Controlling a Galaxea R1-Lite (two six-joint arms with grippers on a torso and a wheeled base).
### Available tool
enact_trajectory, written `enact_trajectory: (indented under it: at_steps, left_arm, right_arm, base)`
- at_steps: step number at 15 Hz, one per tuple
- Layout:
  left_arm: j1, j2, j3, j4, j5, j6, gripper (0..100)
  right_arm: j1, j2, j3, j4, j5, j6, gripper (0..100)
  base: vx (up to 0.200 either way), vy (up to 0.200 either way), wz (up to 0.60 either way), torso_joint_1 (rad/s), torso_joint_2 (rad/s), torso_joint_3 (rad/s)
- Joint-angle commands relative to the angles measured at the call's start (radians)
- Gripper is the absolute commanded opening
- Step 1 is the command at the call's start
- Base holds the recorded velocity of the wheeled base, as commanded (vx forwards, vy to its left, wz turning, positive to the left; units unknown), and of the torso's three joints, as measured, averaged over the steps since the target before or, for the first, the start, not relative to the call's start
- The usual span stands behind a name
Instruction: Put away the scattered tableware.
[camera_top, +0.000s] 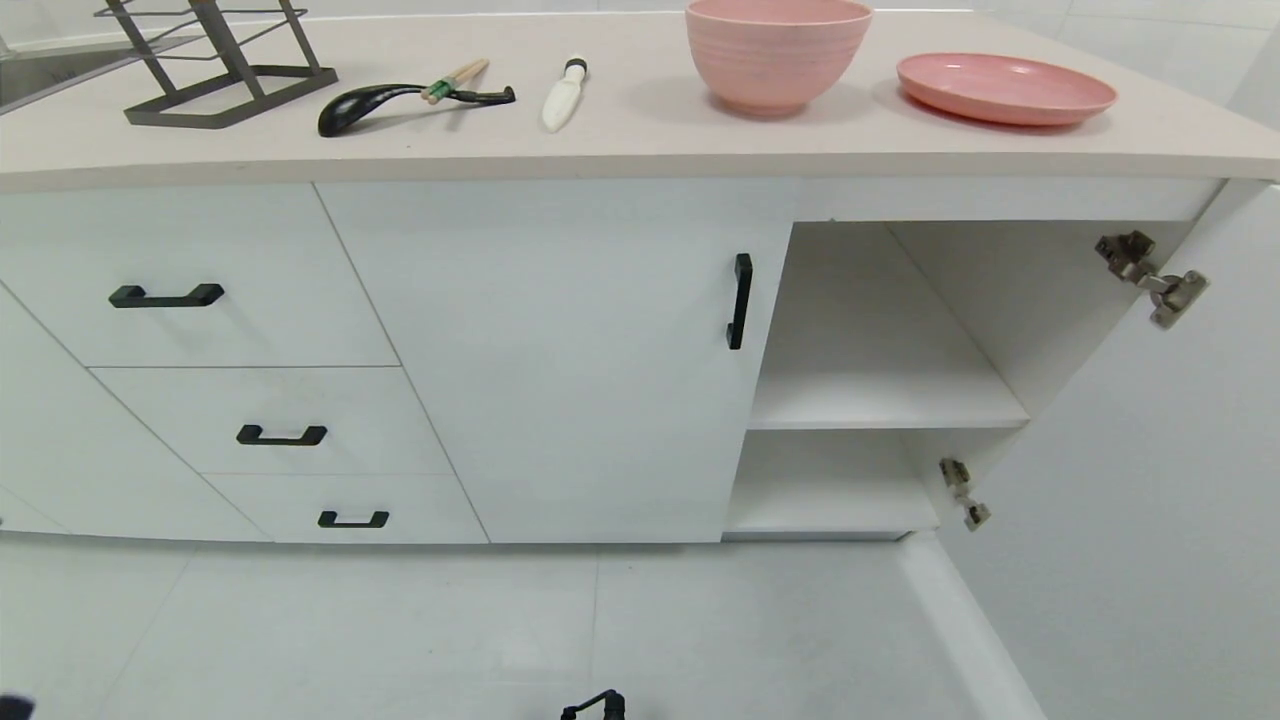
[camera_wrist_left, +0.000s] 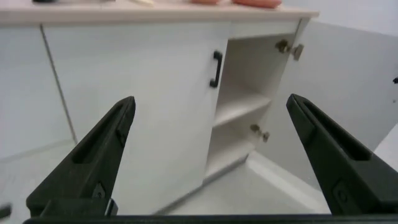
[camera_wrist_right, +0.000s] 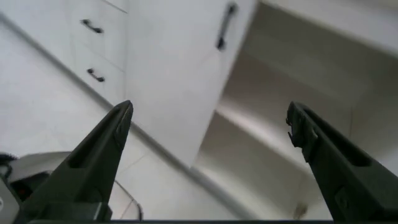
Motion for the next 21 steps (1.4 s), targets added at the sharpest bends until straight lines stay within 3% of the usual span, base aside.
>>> enact_trajectory:
  at_steps: [1, 3, 6, 8, 9, 11, 12, 14, 16, 17, 18, 19, 21]
  left_arm:
    - [0.096, -0.312, -0.061, 0.257, 0.005, 0.007, 100]
    - [0.125, -0.310, 0.009, 0.257, 0.032, 0.010, 100]
    - [0.173, -0.315, 0.192, 0.260, 0.066, 0.033, 100]
    - [0.249, -0.404, 0.190, 0.384, 0.170, 0.068, 100]
    - [0.251, -0.407, 0.187, 0.449, 0.219, 0.086, 100]
    - [0.251, -0.405, 0.189, 0.440, 0.426, 0.089, 100]
    - [0.249, -0.405, 0.187, 0.444, 0.448, 0.088, 100]
    - [0.249, -0.405, 0.187, 0.444, 0.442, 0.045, 100]
    - [0.249, -0.407, 0.189, 0.435, 0.388, 0.040, 100]
    - [0.249, -0.407, 0.189, 0.435, 0.302, 0.056, 100]
    - [0.249, -0.407, 0.190, 0.433, 0.288, 0.073, 100]
    - [0.249, -0.407, 0.192, 0.424, 0.301, 0.134, 100]
    - [0.249, -0.407, 0.193, 0.358, 0.299, 0.177, 100]
  right_arm:
    - [-0.028, -0.120, 0.002, 0.114, -0.094, 0.040, 100]
    - [-0.036, -0.157, -0.002, 0.260, -0.192, 0.075, 100]
    - [-0.036, -0.157, -0.002, 0.252, -0.324, 0.158, 100]
    - [-0.036, -0.157, 0.002, 0.257, -0.432, 0.148, 100]
    - [-0.037, -0.157, 0.002, 0.282, -0.502, 0.155, 100]
    - [-0.036, -0.157, 0.002, 0.291, -0.530, 0.191, 100]
    - [-0.036, -0.157, 0.002, 0.291, -0.531, 0.194, 100]
    - [-0.036, -0.157, 0.002, 0.291, -0.527, 0.199, 100]
    - [-0.036, -0.157, 0.002, 0.291, -0.527, 0.201, 100]
    - [-0.036, -0.157, 0.002, 0.291, -0.527, 0.201, 100]
    - [-0.037, -0.157, 0.002, 0.291, -0.527, 0.199, 100]
    - [-0.037, -0.157, 0.002, 0.291, -0.527, 0.198, 100]
    - [-0.037, -0.157, 0.002, 0.291, -0.530, 0.198, 100]
  base:
    - [0.000, 0.000, 0.00, 0.000, 0.00, 0.000]
    - [0.000, 0.000, 0.00, 0.000, 0.00, 0.000]
    - [0.000, 0.000, 0.00, 0.000, 0.00, 0.000]
    - [0.000, 0.000, 0.00, 0.000, 0.00, 0.000]
    - [0.000, 0.000, 0.00, 0.000, 0.00, 0.000]
    - [0.000, 0.000, 0.00, 0.000, 0.00, 0.000]
    - [0.000, 0.000, 0.00, 0.000, 0.00, 0.000]
    - [0.000, 0.000, 0.00, 0.000, 0.00, 0.000]
    - [0.000, 0.000, 0.00, 0.000, 0.00, 0.000]
    - [0.000, 0.000, 0.00, 0.000, 0.00, 0.000]
    - [0.000, 0.000, 0.00, 0.000, 0.00, 0.000]
    - [0.000, 0.000, 0.00, 0.000, 0.00, 0.000]
    - [0.000, 0.000, 0.00, 0.000, 0.00, 0.000]
